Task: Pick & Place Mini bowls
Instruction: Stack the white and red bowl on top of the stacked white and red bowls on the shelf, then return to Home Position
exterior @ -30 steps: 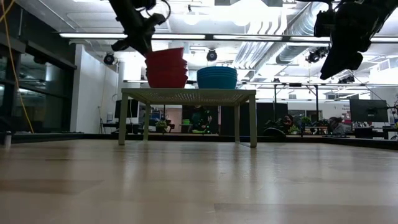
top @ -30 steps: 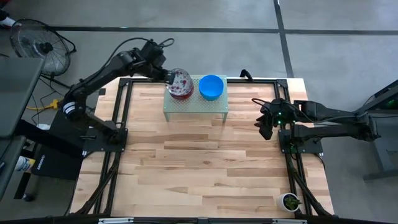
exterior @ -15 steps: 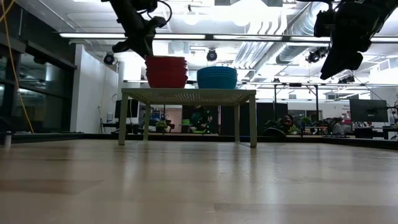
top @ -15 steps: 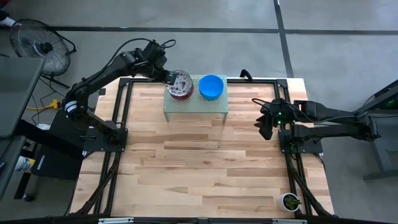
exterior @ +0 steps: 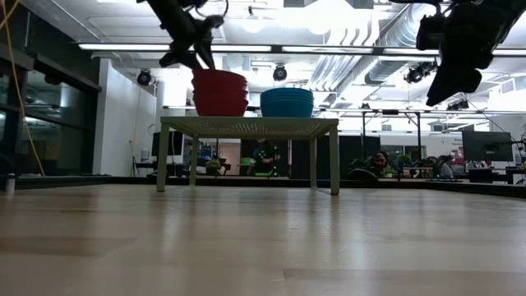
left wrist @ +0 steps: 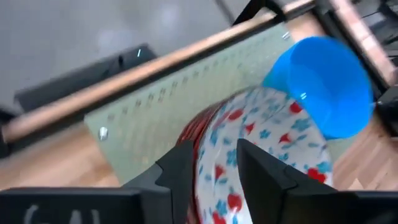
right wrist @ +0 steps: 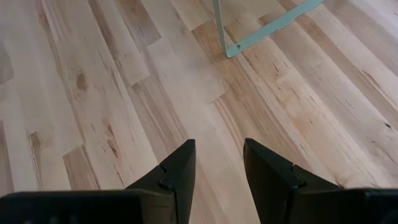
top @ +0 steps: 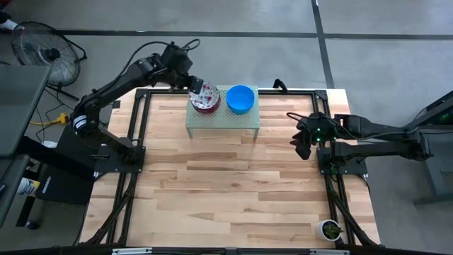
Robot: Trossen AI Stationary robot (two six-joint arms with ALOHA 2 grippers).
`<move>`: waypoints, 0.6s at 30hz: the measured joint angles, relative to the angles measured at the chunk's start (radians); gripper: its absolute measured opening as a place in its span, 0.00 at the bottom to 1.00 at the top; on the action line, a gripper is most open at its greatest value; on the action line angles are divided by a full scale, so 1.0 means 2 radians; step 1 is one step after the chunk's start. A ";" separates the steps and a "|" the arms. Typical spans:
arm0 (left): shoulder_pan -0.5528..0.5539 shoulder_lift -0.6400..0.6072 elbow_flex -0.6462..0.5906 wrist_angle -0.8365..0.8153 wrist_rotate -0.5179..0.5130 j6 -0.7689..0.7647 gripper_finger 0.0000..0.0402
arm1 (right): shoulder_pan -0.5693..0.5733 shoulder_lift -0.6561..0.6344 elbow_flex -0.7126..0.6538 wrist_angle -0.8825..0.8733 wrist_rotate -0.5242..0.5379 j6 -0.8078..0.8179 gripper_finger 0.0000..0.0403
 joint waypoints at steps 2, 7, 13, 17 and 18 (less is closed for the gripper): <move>0.000 -0.008 0.000 0.022 0.000 0.024 0.31 | 0.000 -0.002 0.000 -0.008 0.001 0.000 0.31; 0.000 -0.031 0.001 0.062 -0.004 0.078 0.31 | 0.000 -0.021 0.000 -0.018 0.001 -0.002 0.31; 0.000 -0.067 0.001 0.075 -0.005 0.146 0.31 | 0.000 -0.059 0.000 -0.020 0.001 -0.001 0.31; -0.016 -0.098 0.001 0.075 -0.018 0.187 0.31 | 0.000 -0.091 0.000 -0.040 0.002 0.002 0.31; -0.025 -0.103 0.001 0.075 -0.030 0.196 0.31 | 0.000 -0.099 0.000 -0.046 0.004 0.002 0.31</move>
